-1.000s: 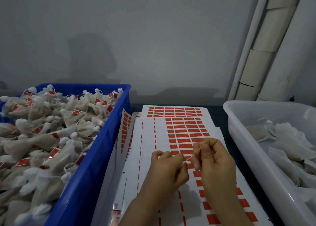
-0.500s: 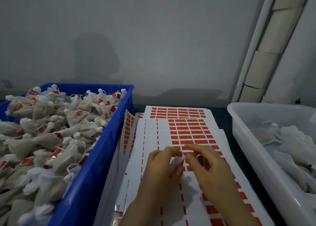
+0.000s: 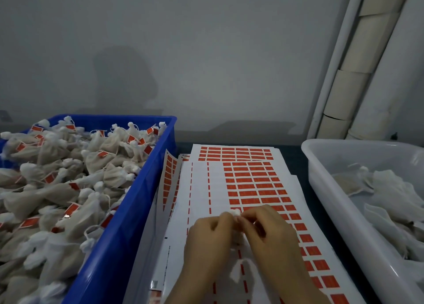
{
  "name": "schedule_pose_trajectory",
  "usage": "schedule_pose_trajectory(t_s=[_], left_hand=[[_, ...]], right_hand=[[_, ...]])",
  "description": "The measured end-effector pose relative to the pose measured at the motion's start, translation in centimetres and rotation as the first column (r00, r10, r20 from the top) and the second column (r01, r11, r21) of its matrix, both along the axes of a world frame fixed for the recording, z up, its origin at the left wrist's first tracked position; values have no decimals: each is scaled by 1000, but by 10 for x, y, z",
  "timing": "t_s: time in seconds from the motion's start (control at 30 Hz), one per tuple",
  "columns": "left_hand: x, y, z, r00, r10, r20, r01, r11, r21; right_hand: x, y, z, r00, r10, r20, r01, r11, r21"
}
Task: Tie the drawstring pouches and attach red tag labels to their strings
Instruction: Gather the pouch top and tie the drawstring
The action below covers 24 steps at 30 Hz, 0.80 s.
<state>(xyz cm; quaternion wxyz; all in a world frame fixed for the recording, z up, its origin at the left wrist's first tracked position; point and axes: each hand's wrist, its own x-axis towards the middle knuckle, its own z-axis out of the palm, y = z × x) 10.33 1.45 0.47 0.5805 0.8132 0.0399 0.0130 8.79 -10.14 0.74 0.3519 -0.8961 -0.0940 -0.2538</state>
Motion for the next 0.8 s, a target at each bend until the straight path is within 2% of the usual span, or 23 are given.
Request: schedule_pose_trajectory(t_s=[0.03, 0.1, 0.17, 0.33, 0.47, 0.67, 0.8], left_hand=[[2, 0, 6, 995, -4, -95, -8, 993, -122], [5, 1, 15, 970, -9, -245, -46, 975, -217], [7, 2, 16, 962, 6, -272, -75, 967, -242], [3, 7, 11, 991, -46, -125, 28, 989, -145], [5, 10, 8, 1000, -11, -19, 9, 994, -110], [6, 8, 4, 994, 39, 98, -49, 994, 95], [6, 9, 4, 990, 5, 139, -18, 996, 92]], right_hand=[[-1, 0, -1, 1000, 22, -2, -23, 1000, -16], [-2, 1, -2, 998, 66, -9, -66, 997, -48], [-3, 4, -2, 994, 107, -18, -109, 989, -97], [-3, 4, -5, 990, 141, -4, -141, 987, -83], [-1, 3, -8, 989, 145, 4, -145, 988, -60], [2, 2, -11, 990, 141, -21, -143, 987, -73], [1, 2, -10, 995, 103, -2, -102, 984, -145]])
